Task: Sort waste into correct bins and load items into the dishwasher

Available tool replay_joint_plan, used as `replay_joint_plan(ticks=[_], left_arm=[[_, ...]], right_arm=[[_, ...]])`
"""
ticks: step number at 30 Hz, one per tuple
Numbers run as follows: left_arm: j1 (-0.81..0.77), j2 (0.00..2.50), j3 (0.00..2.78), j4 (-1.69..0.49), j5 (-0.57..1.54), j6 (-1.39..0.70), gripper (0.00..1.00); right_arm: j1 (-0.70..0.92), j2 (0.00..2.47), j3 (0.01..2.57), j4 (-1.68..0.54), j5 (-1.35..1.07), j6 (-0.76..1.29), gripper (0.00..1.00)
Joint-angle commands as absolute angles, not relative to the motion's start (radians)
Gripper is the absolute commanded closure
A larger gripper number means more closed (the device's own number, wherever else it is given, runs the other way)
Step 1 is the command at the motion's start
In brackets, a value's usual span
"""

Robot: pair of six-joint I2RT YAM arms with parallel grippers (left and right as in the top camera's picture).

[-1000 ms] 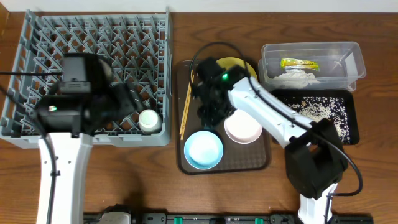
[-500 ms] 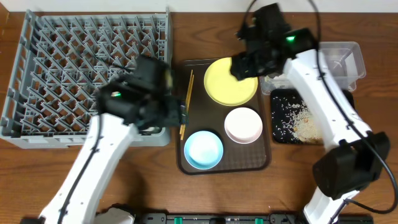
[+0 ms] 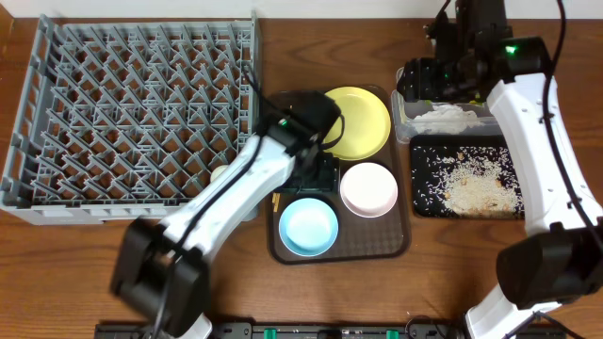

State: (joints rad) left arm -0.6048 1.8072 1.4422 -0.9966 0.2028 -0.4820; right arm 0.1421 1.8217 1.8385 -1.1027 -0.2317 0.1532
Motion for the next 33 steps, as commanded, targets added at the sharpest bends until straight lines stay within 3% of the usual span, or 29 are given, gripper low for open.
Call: replay_joint_plan(ticks=[1,10,20,33], left_arm=[[-0.622,1.913,1.552,-1.031,0.189,-0.469,0.25],[-0.677,1.984,1.626,-0.962,0.119,-0.483,0.25],[-0.694,2.04,1.625,-0.936,0.197,-0.4,0.28],[-0.702,2.072,1.624,-0.905,0.198,-0.413,0.46]], right_arm=[[0.138,1.797,1.853,-1.105,-0.235,0.164,0.28],[0.137,1.797,1.853,-1.134,-0.158,0.164,0.25],[0.091,1.794,1.853,-1.118,-0.11,0.219,0.14],[-0.16,1.63,1.853,-1.099,-0.154,0.241,0.08]])
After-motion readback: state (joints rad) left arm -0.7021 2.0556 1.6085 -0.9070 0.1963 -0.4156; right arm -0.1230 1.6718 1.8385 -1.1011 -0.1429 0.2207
